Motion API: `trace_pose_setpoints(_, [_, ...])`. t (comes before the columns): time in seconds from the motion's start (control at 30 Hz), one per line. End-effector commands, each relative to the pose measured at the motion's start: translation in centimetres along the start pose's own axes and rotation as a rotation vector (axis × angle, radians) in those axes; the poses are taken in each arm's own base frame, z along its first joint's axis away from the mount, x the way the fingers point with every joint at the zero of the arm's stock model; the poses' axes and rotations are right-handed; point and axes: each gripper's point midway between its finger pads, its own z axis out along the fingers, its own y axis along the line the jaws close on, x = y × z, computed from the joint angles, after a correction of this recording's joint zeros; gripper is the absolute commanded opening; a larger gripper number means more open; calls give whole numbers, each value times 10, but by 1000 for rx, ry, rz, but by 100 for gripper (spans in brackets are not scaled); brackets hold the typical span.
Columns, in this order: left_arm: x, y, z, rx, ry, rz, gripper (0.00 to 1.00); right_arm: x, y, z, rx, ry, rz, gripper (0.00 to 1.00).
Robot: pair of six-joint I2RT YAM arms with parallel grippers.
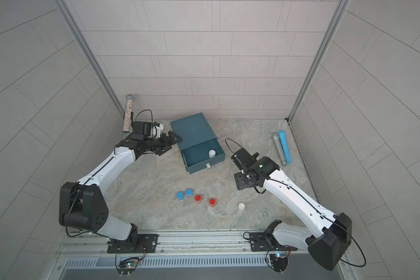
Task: Put the paint cans in the drawer according to color
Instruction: Pick up the paint can at the center of the board.
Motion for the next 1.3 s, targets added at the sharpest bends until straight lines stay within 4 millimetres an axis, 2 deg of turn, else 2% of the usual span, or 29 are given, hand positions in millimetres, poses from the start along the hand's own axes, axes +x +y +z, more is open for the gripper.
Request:
trace_pose_setpoints(0.0, [3, 11, -1, -44, 19, -28, 96, -3, 15, 10, -91, -58, 102, 73])
trace_pose_setpoints(0.17, [3, 13, -1, -47, 19, -31, 97, 20, 22, 39, -128, 10, 134, 73])
trace_pose_setpoints(0.33, [2, 15, 0, -54, 16, -31, 96, 36, 36, 58, -158, 49, 130, 72])
trace_pose_setpoints(0.53, [3, 16, 1, -57, 21, -36, 96, 60, 32, 76, -99, 104, 119, 71])
trace_pose_setpoints(0.7, [3, 16, 1, -57, 19, -35, 96, 67, 29, 87, -73, 119, 123, 67])
trace_pose_setpoints(0.83, [3, 16, 1, -56, 20, -35, 97, 72, 33, 96, -72, 154, 117, 59])
trace_pose_setpoints(1.07, [2, 15, 0, -54, 17, -33, 96, 76, 33, 103, -48, 170, 106, 59])
trace_pose_setpoints(1.2, [2, 15, 0, -52, 18, -34, 96, 78, 30, 106, -27, 179, 97, 53])
trace_pose_setpoints(1.27, [3, 14, 0, -52, 19, -33, 97, 79, 29, 107, -14, 184, 91, 47])
